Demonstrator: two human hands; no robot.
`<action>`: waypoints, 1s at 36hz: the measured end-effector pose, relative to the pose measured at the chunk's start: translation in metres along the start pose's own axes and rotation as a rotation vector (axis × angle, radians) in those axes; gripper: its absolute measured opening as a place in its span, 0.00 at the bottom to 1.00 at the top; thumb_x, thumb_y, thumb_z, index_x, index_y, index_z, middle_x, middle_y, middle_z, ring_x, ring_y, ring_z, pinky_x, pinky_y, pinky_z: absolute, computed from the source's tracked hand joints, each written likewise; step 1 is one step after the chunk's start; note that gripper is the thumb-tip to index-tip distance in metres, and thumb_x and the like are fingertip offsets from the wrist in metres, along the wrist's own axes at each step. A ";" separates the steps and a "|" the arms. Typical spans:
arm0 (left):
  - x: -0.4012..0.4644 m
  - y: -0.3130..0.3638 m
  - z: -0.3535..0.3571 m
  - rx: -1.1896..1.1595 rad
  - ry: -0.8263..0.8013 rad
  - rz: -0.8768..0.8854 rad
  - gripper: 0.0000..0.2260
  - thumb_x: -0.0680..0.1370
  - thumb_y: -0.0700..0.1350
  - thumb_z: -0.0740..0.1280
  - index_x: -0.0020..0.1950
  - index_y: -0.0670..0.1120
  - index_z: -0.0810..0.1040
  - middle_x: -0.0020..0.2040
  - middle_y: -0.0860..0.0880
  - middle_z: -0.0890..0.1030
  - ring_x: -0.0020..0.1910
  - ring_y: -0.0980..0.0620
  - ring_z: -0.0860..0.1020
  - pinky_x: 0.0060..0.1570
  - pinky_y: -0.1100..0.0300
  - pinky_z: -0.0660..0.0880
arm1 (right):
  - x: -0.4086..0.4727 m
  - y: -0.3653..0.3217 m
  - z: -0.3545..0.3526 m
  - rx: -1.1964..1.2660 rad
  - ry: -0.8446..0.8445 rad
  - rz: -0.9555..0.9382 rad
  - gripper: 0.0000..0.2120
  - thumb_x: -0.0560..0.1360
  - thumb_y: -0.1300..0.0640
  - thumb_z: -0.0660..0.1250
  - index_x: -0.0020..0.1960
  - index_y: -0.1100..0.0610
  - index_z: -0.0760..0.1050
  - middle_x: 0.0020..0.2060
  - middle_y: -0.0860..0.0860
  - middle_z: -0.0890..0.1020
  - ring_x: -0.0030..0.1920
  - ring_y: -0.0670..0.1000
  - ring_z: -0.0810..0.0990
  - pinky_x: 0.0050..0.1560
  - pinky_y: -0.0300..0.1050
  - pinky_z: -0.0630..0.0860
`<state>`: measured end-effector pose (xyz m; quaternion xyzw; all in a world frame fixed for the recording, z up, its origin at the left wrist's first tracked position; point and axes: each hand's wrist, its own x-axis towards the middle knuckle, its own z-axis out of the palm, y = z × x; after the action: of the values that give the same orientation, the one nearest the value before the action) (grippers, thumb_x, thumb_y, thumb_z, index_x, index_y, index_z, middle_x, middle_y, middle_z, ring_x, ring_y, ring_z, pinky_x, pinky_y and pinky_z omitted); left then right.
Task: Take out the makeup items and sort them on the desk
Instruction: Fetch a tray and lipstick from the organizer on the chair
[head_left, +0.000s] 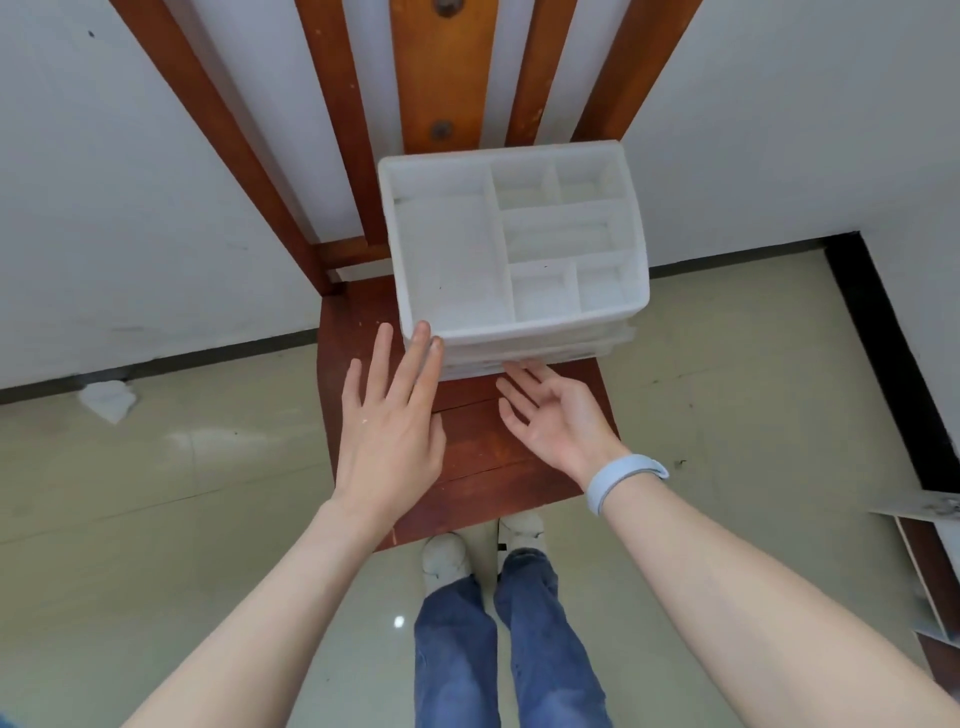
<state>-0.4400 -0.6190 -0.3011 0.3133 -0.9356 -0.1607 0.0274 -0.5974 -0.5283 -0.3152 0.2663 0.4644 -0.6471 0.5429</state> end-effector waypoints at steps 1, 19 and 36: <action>0.000 0.001 0.000 0.004 0.019 0.000 0.29 0.73 0.40 0.66 0.74 0.41 0.63 0.76 0.44 0.59 0.76 0.41 0.51 0.69 0.39 0.56 | -0.001 0.002 -0.002 -0.010 0.009 0.004 0.19 0.75 0.71 0.49 0.53 0.56 0.75 0.57 0.55 0.79 0.61 0.56 0.74 0.51 0.47 0.73; -0.005 0.020 0.025 0.077 0.221 0.105 0.10 0.67 0.34 0.76 0.43 0.46 0.83 0.34 0.49 0.78 0.34 0.47 0.74 0.43 0.53 0.62 | -0.053 0.005 -0.050 -1.384 0.296 -0.997 0.15 0.74 0.66 0.59 0.57 0.56 0.75 0.51 0.50 0.78 0.53 0.50 0.73 0.56 0.40 0.69; -0.048 0.031 0.044 0.047 0.135 0.091 0.16 0.61 0.29 0.75 0.42 0.46 0.83 0.33 0.50 0.76 0.32 0.47 0.72 0.43 0.55 0.62 | -0.037 -0.002 -0.091 -2.066 0.017 -1.124 0.09 0.69 0.65 0.72 0.47 0.56 0.80 0.41 0.50 0.81 0.43 0.54 0.78 0.50 0.44 0.64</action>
<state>-0.4263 -0.5546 -0.3301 0.2810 -0.9484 -0.1160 0.0904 -0.6039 -0.4304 -0.3217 -0.5382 0.8244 -0.1100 0.1361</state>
